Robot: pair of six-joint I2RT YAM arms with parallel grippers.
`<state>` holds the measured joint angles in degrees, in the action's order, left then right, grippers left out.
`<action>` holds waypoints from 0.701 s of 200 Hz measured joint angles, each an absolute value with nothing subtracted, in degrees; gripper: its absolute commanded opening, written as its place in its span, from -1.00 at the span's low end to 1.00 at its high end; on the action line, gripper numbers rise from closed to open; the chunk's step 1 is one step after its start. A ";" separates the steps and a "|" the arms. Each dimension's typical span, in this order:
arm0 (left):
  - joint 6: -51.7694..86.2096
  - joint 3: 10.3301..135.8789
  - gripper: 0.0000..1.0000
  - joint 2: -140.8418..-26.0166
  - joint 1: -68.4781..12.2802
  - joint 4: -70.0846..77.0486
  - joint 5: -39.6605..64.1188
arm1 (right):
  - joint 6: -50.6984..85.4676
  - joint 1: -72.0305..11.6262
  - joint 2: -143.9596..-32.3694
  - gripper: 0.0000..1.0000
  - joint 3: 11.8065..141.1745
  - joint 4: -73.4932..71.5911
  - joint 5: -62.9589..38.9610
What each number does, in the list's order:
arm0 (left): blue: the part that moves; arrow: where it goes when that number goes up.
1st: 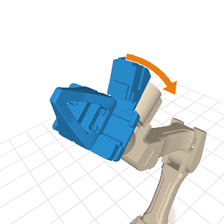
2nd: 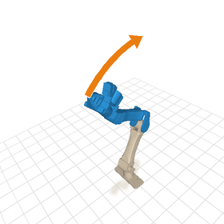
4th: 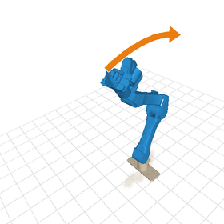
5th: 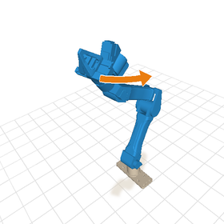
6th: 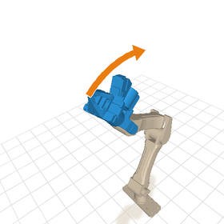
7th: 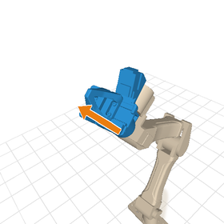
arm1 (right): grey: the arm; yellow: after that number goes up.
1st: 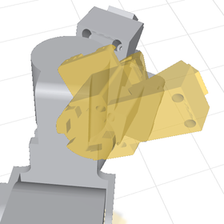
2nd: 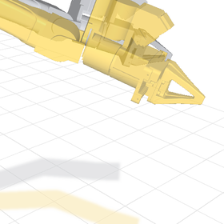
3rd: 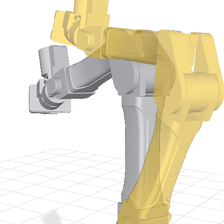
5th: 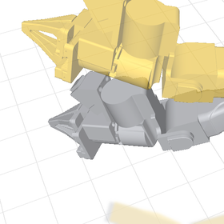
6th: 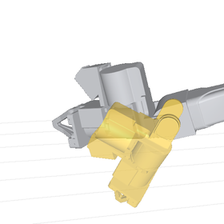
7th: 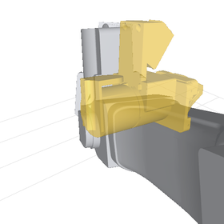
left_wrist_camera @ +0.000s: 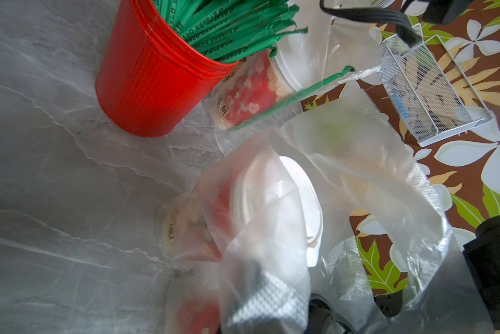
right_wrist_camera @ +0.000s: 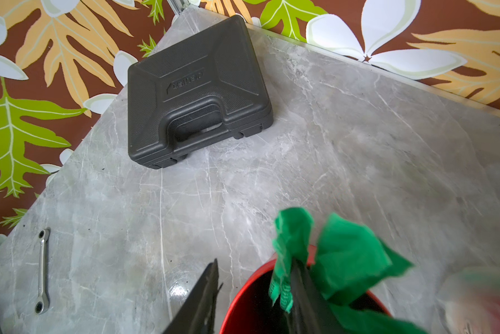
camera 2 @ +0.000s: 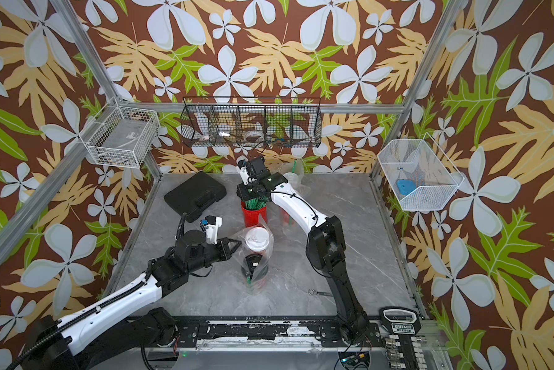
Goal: Pack milk tea into plastic carrier bags
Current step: Pick up the straw from the container.
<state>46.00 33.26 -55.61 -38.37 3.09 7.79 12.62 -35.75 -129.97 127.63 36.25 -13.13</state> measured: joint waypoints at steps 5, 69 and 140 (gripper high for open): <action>46.00 33.26 -1.00 -55.61 -38.37 3.09 7.79 | 12.62 -35.75 -130.04 -0.22 127.63 36.16 -13.15; 46.19 33.26 -1.00 -55.59 -38.37 3.09 7.75 | 12.91 -35.75 -131.37 -0.31 129.01 35.38 -13.63; 46.19 33.26 -1.00 -55.59 -38.37 3.09 7.57 | 13.21 -35.90 -130.85 -0.45 128.66 34.28 -16.73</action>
<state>46.19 33.26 -55.59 -38.37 3.09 7.57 13.21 -35.90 -130.85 128.66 34.28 -16.73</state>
